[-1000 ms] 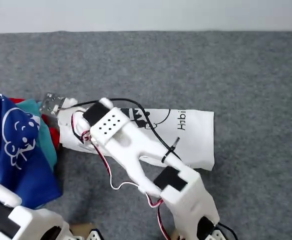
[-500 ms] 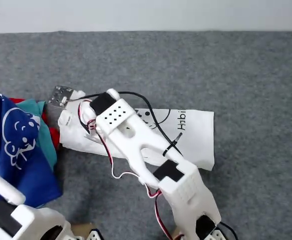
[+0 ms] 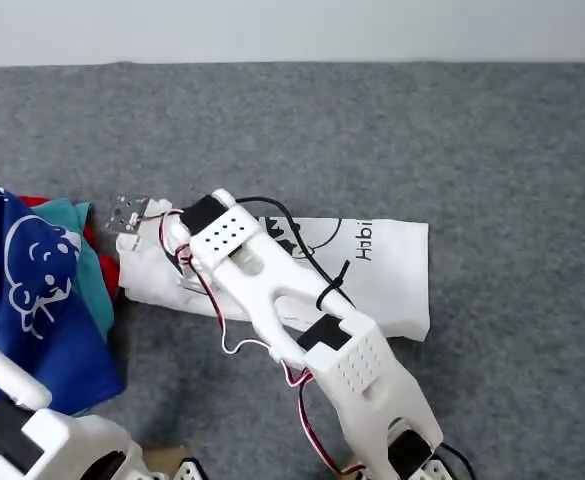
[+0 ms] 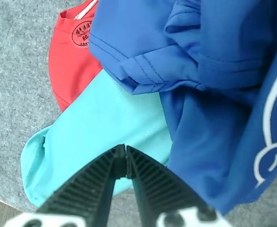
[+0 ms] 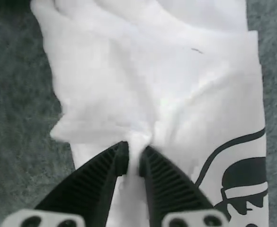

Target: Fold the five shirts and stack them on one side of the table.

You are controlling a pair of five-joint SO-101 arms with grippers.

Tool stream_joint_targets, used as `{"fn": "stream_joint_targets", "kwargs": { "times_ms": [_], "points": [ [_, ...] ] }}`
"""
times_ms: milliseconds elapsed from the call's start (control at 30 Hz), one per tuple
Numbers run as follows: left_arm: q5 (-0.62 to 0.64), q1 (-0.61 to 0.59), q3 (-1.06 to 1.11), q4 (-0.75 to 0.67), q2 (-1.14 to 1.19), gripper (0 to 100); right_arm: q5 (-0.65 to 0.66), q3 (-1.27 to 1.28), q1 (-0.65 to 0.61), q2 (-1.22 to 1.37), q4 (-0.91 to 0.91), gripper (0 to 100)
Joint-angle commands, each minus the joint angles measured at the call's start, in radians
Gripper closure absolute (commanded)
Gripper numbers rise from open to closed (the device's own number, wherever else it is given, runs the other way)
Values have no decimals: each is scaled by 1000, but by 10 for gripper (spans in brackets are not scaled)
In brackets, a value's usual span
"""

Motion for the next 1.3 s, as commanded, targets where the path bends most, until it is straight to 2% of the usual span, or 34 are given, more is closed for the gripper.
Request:
{"fn": "stream_joint_targets", "kwargs": {
  "times_ms": [0, 200, 400, 833, 1067, 1267],
  "points": [
    [-6, 6, -2, -21, -46, 994, 20, -72, 10, -33, 35, 990],
    [-6, 6, -2, -21, -41, 994, 20, -216, -18, -65, 245, 988],
    [-3, 8, -2, -23, -38, 994, 14, -308, -131, -62, 437, 988],
    [-5, 8, -5, -23, -43, 994, -121, -204, -337, -61, 438, 977],
    [-6, 8, -5, -23, -40, 994, -269, -170, -325, -74, 440, 744],
    [-6, 8, -5, -23, -40, 994, -269, -170, -242, -159, 437, 761]
  ]
}}
